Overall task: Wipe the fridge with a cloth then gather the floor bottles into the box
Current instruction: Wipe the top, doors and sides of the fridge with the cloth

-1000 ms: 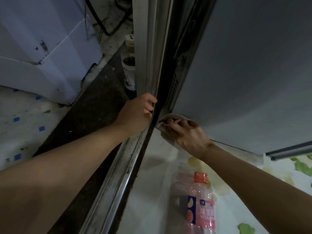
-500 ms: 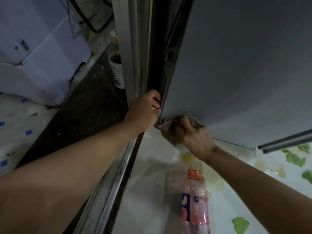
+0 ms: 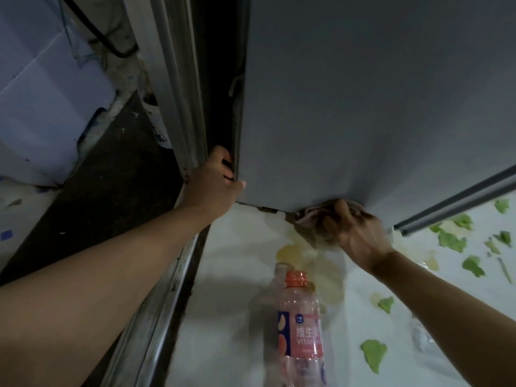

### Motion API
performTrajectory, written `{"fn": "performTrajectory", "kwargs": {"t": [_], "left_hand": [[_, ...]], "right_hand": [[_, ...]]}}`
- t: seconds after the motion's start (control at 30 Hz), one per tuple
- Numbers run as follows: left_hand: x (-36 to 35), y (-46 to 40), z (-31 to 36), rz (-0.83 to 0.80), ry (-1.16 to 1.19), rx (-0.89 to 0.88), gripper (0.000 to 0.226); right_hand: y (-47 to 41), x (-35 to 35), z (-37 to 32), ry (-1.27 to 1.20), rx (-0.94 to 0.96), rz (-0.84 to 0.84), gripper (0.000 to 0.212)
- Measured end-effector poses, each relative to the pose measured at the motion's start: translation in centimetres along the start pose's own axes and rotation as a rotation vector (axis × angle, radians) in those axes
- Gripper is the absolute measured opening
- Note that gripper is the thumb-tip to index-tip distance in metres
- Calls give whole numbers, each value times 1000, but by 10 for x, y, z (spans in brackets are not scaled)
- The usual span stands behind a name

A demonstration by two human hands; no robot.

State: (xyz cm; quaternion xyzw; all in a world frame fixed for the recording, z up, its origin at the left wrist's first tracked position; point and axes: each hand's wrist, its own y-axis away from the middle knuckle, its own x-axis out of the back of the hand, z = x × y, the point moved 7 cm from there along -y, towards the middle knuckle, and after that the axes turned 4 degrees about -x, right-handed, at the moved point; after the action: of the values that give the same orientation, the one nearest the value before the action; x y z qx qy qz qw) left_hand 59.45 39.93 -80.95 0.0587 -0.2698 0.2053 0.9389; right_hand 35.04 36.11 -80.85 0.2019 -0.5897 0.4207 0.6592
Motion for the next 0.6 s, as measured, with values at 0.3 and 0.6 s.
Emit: {"fn": "performTrajectory", "kwargs": {"t": [0.3, 0.6], "left_hand": [[5, -8, -2, 33, -43, 3, 23], [8, -12, -5, -40, 27, -2, 15]], "right_hand": [[19, 2, -16, -558, -949, 65, 34], [-22, -49, -105, -1502, -1578, 19, 24]]}}
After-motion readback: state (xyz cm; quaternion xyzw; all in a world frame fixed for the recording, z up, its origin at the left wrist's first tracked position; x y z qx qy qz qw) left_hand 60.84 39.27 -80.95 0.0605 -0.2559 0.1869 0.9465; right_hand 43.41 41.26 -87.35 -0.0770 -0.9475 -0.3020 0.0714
